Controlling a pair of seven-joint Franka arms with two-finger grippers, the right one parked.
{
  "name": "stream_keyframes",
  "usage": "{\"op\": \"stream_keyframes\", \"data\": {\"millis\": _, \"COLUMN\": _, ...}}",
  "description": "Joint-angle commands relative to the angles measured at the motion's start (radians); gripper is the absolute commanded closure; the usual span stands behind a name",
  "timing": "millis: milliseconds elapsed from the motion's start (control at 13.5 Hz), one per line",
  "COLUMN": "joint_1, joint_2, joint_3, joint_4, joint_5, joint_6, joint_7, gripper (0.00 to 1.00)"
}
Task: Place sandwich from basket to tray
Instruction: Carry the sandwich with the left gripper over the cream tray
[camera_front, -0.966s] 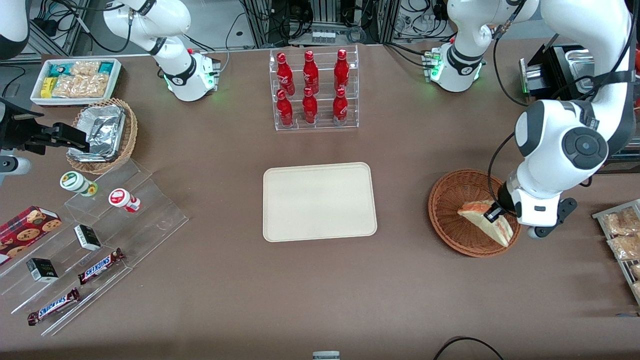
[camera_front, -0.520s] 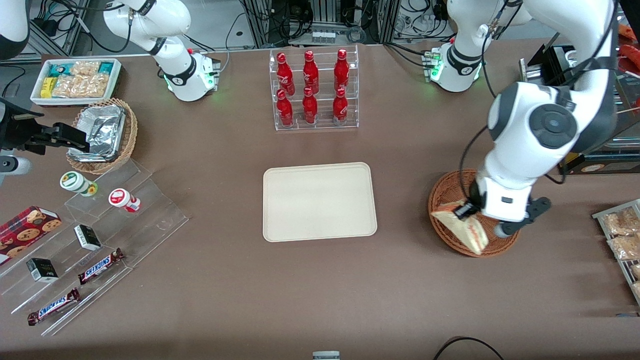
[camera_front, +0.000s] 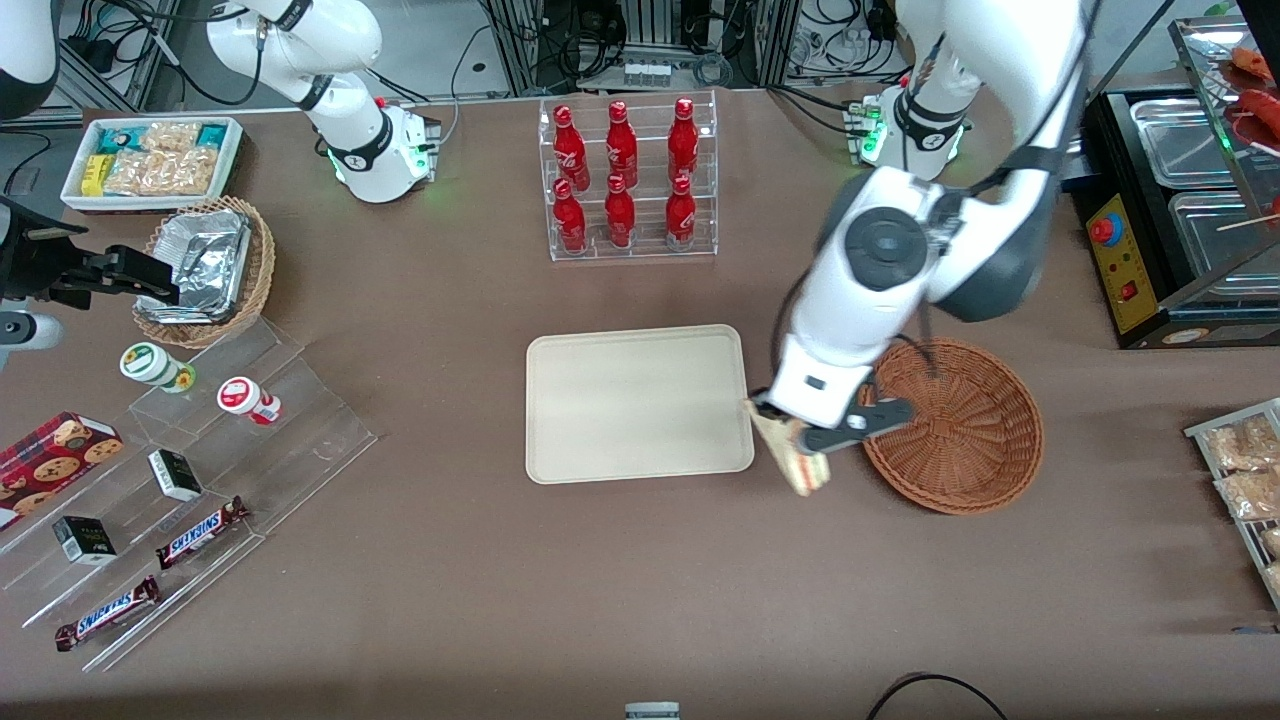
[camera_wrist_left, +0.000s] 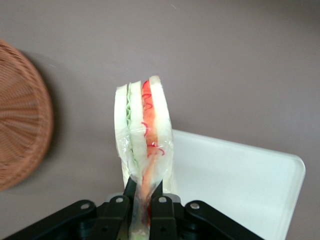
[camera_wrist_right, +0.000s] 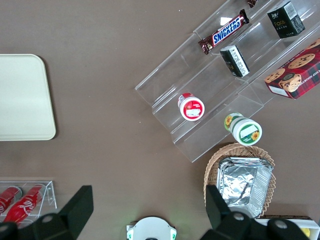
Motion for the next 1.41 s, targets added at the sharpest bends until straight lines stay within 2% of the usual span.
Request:
{"op": "stream_keyframes", "data": {"millis": 0, "joint_1": -0.091, "joint_2": 0.077, "joint_3": 0.015, "joint_4": 0.079, "joint_5": -0.010, "joint_6": -0.021, "joint_7": -0.011, "gripper": 1.00}}
{"op": "stream_keyframes", "data": {"millis": 669, "joint_1": -0.253, "joint_2": 0.226, "joint_3": -0.019, "joint_4": 0.091, "joint_5": -0.007, "joint_6": 0.005, "joint_7": 0.002, "gripper": 1.00}}
{"op": "stream_keyframes", "data": {"millis": 966, "joint_1": -0.286, "joint_2": 0.269, "joint_3": -0.019, "joint_4": 0.093, "joint_5": -0.004, "joint_6": 0.090, "joint_7": 0.006, "gripper": 1.00}}
{"op": "stream_keyframes", "data": {"millis": 1338, "joint_1": -0.293, "joint_2": 0.295, "joint_3": -0.019, "joint_4": 0.091, "joint_5": 0.005, "joint_6": 0.094, "joint_7": 0.026, "gripper": 1.00}}
